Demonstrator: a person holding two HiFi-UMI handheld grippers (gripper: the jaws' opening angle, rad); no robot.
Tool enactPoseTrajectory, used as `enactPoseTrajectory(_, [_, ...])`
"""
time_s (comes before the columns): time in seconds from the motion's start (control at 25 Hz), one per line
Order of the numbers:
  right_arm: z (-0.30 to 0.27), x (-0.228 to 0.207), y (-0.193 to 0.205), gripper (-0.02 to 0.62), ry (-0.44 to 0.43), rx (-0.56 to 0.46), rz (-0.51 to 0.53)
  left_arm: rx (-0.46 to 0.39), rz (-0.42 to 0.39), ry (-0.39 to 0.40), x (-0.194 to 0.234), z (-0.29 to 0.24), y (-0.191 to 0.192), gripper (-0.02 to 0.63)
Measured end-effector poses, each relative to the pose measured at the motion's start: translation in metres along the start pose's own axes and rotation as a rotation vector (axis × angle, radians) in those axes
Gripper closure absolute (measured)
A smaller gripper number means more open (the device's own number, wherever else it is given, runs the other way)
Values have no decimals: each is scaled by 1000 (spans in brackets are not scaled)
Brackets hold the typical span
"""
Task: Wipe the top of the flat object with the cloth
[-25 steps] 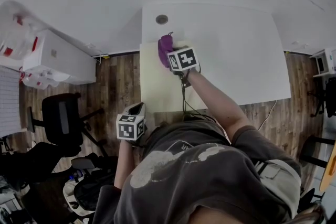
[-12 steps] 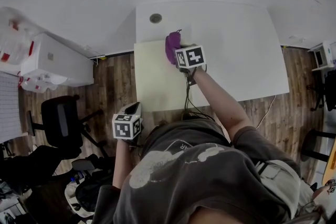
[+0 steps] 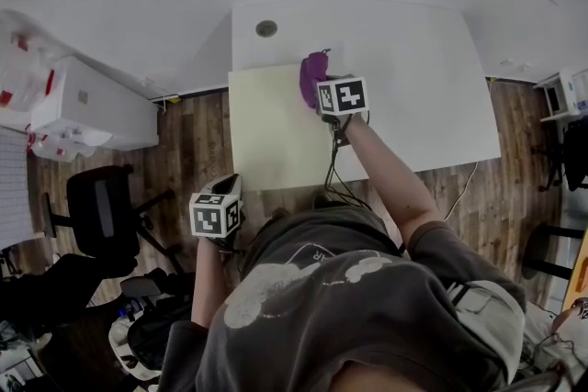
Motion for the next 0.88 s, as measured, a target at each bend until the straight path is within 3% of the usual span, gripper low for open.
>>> enactPoseTrajectory(0.48, [27, -3, 5, 523, 40, -5, -6, 7, -42, -15, -3, 0, 0, 606])
enactPoseTrajectory(0.72, [37, 52, -2, 523, -92, -40, -25, 2, -53, -10, -2, 0, 2, 606])
enactPoseTrajectory(0.88, [34, 100, -8, 523, -175, -48, 15, 1, -62, -1, -1, 0, 1, 606])
Point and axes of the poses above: the fingertips, and each gripper's own axes: z backward along the fingers, x to its left, y out of its underside, the point moved 5 cm from there along z, backward along the fingers, and after that the axes turned 4 degrees about y, right-handed, at the moved point
